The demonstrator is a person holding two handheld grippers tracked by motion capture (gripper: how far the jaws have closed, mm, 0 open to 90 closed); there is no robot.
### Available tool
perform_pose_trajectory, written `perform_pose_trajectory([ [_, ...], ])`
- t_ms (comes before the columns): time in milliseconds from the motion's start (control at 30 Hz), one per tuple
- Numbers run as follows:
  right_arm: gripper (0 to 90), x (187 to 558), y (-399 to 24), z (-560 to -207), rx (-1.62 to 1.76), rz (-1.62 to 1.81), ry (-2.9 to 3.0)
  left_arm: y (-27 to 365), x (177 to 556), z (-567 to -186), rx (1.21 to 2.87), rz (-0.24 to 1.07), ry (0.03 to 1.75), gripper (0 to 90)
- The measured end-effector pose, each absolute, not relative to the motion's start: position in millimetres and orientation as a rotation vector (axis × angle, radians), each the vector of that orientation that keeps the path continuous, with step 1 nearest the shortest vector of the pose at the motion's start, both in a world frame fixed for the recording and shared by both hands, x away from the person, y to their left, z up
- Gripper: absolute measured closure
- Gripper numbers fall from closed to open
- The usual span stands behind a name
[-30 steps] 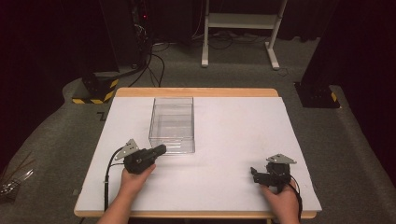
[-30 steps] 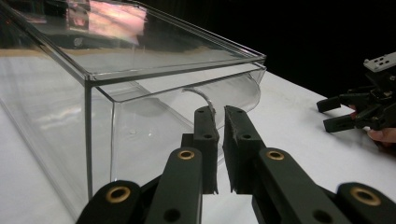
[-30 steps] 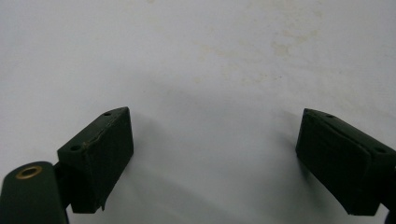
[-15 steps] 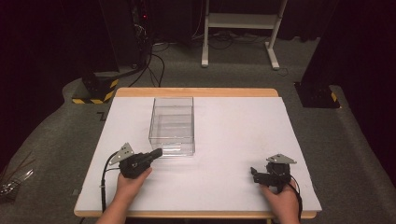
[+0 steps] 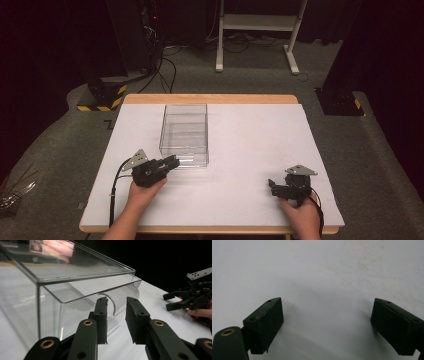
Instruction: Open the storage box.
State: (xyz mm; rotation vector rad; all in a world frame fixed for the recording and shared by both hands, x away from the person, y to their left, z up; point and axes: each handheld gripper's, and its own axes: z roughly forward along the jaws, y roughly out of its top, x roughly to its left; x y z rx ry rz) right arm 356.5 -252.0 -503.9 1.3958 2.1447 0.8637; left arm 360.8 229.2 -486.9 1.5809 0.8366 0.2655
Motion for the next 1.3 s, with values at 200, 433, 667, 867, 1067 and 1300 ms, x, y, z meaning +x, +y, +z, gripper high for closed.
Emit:
perform_pose_trajectory([
  [200,11.2,356,-252,-504,1.396,0.865,2.145,227,362,-490,1.585,0.241,0.820,77.0],
  [433,11.2,356,-252,-504,1.397,0.865,2.146,228,361,-490,1.597,0.240,0.806,78.6],
  [667,11.2,356,-252,-504,1.397,0.865,2.146,229,356,-488,1.613,0.226,0.786,79.1],
  [867,11.2,356,-252,-504,1.399,0.866,2.145,229,347,-487,1.627,0.207,0.775,79.5],
  [1067,11.2,356,-252,-504,1.397,0.866,2.145,230,336,-489,1.619,0.186,0.761,80.0],
  [1300,11.2,356,-252,-504,1.398,0.866,2.145,232,323,-491,1.617,0.179,0.750,80.1],
])
